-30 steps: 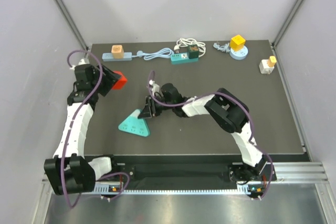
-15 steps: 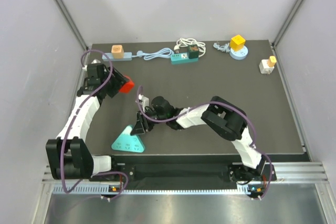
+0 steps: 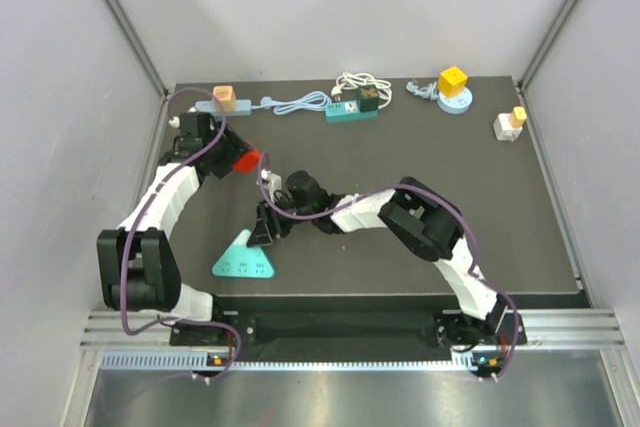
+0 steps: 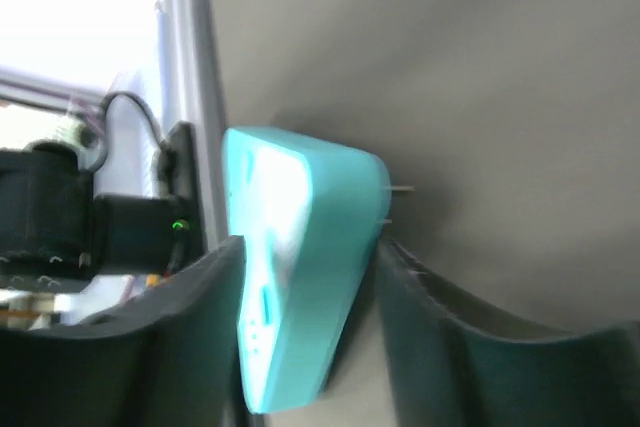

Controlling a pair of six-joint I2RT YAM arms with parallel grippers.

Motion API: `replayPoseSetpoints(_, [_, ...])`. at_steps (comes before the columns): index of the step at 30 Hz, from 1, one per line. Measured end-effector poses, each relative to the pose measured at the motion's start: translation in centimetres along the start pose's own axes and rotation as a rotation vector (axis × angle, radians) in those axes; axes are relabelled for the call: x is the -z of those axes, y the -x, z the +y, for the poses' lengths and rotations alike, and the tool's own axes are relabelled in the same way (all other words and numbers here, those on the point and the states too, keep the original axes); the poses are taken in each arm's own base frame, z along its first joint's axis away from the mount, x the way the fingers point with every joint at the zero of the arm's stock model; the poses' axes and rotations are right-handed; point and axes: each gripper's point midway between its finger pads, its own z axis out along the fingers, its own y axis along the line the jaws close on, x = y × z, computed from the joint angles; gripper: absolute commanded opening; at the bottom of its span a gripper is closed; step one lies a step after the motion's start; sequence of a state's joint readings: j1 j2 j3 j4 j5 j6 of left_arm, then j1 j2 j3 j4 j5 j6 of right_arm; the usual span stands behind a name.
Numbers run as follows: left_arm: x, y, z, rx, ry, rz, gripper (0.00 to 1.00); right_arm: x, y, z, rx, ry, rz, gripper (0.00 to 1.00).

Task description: Pull the plug off the socket

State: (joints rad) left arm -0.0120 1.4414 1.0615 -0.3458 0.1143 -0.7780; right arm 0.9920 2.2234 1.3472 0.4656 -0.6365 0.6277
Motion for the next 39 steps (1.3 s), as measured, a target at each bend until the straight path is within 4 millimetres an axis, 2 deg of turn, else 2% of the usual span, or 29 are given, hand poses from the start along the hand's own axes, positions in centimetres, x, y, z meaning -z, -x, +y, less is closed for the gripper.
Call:
replayPoseSetpoints(1, [-0.2,0.0,-0.3,-0.004,-0.004,0.002,0.00,0.1,0.2,-0.5,0.003,-0.009,0.000,0.70])
replayPoseSetpoints(5, [-0.8,-0.1,-1.1,-0.016,-0.012,0.009,0.00,0.8,1.2,-2.0,0.010,-0.031,-0.017,0.87])
replayPoseSetpoints(8, [-1.1,-0.2,-1.3,-0.021,-0.014,0.009,0.00,1.3,1.8,-2.9,0.022,-0.044,-0.033,0.91])
replayPoseSetpoints(11, [-1.4,-0.4,-1.5,-0.029,-0.008,0.010,0.00,3.2,1.9,-4.0,0.027,-0.086,-0.074,0.93])
replayPoseSetpoints(13, [-1.7,-0.7,-1.9,-0.040,-0.010,0.012,0.00,5.4,2.2,-5.1,0.037,-0.163,-0.133,0.98])
replayPoseSetpoints(15, [-2.1,-1.1,-2.6,-0.055,-0.019,0.017,0.00,8.5,2.6,-6.6,0.043,-0.267,-0.197,0.98])
replayPoseSetpoints(21, [-4.9,-2.0,-4.5,-0.074,-0.095,0.029,0.00,19.5,7.9,-10.3,0.077,-0.508,-0.515,0.98])
replayPoseSetpoints(24, [-6.8,-1.7,-5.0,-0.054,-0.131,0.005,0.00,22.5,8.9,-11.8,0.060,-0.556,-0.609,0.98])
replayPoseSetpoints(29, [-9.5,-1.1,-4.6,0.064,-0.174,-0.096,0.00,23.0,8.9,-12.0,0.049,-0.560,-0.634,0.98])
replayPoseSetpoints(34, [-12.5,-1.2,-2.2,0.214,-0.158,-0.186,0.00,23.1,9.4,-11.7,0.061,-0.548,-0.649,0.98])
replayPoseSetpoints(36, [-12.8,-1.4,-1.0,0.274,-0.141,-0.218,0.00,23.1,9.5,-11.6,0.061,-0.540,-0.654,0.98])
replayPoseSetpoints(39, [-12.7,-0.6,0.0,0.323,-0.125,-0.291,0.00,22.9,9.6,-11.3,0.057,-0.522,-0.657,0.98])
